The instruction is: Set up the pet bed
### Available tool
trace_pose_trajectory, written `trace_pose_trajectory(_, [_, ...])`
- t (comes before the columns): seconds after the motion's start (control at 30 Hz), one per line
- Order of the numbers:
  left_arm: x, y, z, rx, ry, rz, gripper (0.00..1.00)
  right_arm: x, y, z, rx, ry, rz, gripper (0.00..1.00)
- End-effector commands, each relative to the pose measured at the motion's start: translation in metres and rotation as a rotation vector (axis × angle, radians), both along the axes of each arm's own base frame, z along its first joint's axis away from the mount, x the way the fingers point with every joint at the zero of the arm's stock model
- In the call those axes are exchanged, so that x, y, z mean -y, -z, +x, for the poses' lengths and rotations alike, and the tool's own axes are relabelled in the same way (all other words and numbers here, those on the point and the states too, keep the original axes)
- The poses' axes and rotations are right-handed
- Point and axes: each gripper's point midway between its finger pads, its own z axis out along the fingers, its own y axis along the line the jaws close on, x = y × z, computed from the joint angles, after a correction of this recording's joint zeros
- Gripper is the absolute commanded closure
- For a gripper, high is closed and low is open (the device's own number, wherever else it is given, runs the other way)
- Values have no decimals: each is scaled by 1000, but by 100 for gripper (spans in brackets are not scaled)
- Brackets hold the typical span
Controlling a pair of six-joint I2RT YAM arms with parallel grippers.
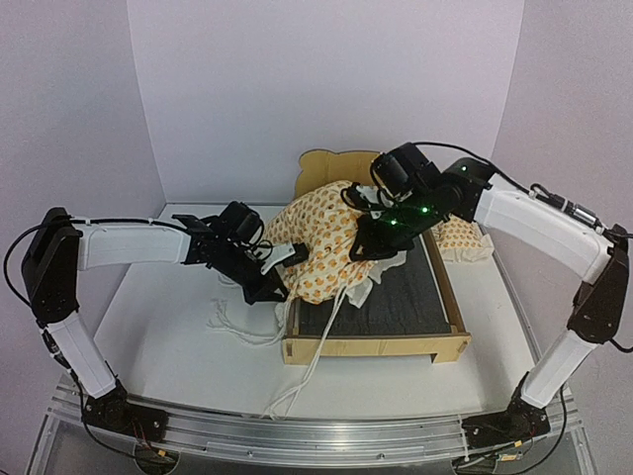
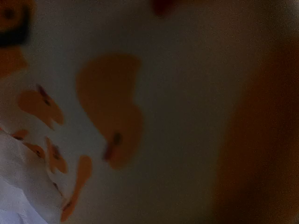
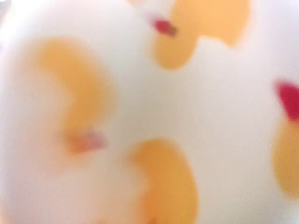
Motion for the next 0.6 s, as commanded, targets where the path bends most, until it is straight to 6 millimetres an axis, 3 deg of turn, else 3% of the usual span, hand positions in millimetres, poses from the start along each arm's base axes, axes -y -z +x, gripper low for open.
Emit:
trace_pose_trajectory(0.0, [19, -76, 48, 172, -62, -84, 100, 40, -157, 67, 486, 175, 111, 100])
trace_pose_trajectory(0.2, [22, -136, 61, 256, -39, -146, 100, 46, -226, 65, 631, 178, 186, 100])
trace_pose_trajectory(0.33, [24, -158, 64, 322, -13, -161, 100, 44, -244, 69, 684, 164, 187, 100])
trace_pose_trajectory(0.43, [23, -165, 67, 362, -9, -155, 100, 47, -231, 70, 672, 153, 136, 100])
trace_pose_trajectory(0.57, [21, -168, 64, 377, 8, -141, 100, 60, -182, 61, 600, 106, 12, 100])
